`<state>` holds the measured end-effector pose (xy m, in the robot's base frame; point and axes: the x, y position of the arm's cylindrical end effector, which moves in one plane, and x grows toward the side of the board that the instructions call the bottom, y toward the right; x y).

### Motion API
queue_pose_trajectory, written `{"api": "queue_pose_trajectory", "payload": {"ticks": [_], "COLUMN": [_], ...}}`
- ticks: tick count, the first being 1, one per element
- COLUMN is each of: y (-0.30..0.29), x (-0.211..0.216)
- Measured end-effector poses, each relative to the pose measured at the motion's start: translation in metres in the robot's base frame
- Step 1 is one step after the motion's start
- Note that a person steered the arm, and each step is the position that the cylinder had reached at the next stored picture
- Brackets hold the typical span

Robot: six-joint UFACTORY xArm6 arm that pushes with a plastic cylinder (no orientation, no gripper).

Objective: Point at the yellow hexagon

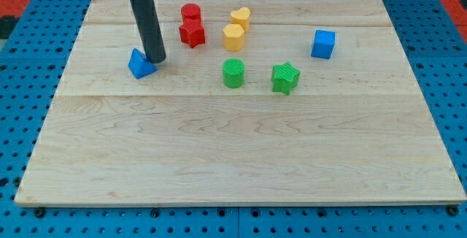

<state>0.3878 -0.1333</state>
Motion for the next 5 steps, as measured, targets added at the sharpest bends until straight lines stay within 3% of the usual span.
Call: {"api": "queue_pose_trajectory", "payload": {"ticks": [1, 2, 3, 4, 5], "y": [-0.031, -0.037, -0.039, 0.048, 0.149], "x": [0.028, -0.017, -0.004, 0.083, 0.117]}}
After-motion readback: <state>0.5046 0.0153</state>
